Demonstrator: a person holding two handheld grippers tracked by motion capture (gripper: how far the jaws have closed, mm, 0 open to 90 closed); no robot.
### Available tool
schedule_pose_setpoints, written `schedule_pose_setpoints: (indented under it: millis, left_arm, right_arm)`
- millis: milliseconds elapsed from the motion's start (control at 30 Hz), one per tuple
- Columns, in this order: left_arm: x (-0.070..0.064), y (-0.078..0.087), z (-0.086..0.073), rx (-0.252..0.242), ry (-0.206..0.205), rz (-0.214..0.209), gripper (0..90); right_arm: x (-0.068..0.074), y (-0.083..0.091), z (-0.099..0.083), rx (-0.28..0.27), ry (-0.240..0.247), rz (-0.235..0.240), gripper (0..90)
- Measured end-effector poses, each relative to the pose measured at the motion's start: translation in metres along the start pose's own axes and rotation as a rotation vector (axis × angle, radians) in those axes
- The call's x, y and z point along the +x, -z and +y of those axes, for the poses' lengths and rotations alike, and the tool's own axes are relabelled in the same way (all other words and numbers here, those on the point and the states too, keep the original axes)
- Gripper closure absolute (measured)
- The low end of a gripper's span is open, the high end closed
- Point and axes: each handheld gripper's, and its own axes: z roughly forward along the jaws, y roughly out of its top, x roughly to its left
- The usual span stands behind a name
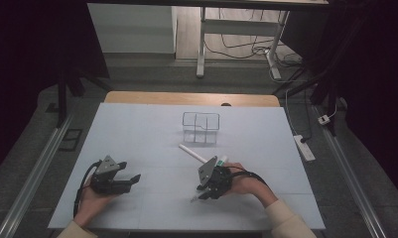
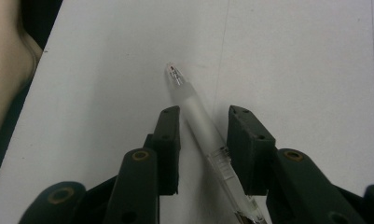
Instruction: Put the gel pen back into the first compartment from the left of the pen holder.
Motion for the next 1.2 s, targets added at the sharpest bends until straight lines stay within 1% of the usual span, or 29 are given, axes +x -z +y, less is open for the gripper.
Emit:
schedule_pose_setpoints:
  millis: [167,433,600,700,767,800,833,900,1000,1033,1133,1200]
  left_arm:
    - [-0.001,0.000,0.000,0.000,-0.002,0.000,26.0]
    - [-0.001,0.000,0.000,-0.002,-0.003,0.003,26.0]
    - [-0.001,0.000,0.000,-0.001,-0.004,0.002,26.0]
    - [0.000,0.001,0.000,-0.001,-0.002,0.003,26.0]
    - [0.000,0.000,0.000,-0.001,-0.002,0.003,26.0]
    - [0.000,0.000,0.000,-0.001,-0.002,0.002,26.0]
    - [0.000,0.000,0.000,0.000,-0.002,0.003,26.0]
    - [0.000,0.000,0.000,0.000,-0.002,0.002,26.0]
    - [0.000,0.000,0.000,0.000,-0.003,0.003,26.0]
    - [0.000,0.000,0.000,0.000,-0.003,0.003,26.0]
    - [0.000,0.000,0.000,0.000,-0.001,0.005,26.0]
    - [0.000,0.001,0.000,-0.002,-0.001,0.005,26.0]
  right_arm:
    - [0.002,0.000,0.001,0.010,0.029,0.015,72.6]
    - [0.004,0.000,0.002,0.010,0.065,0.029,78.8]
    - [0.002,0.000,0.002,0.008,0.057,0.038,79.3]
    - [0.001,0.001,0.001,0.005,0.035,0.034,79.4]
    - [0.000,0.004,0.001,-0.012,0.011,0.039,79.5]
    - [-0.001,0.005,0.001,-0.019,0.006,0.043,79.5]
    - [-0.001,0.008,0.001,-0.031,-0.008,0.040,79.5]
    - [-0.004,0.013,0.002,-0.063,-0.031,0.049,79.5]
    - [-0.006,0.020,0.001,-0.100,-0.068,0.041,79.6]
    - [-0.007,0.024,0.001,-0.106,-0.071,0.036,79.6]
    - [-0.009,0.030,0.001,-0.154,-0.090,0.037,79.6]
    - [-0.009,0.035,0.002,-0.172,-0.107,0.019,79.6]
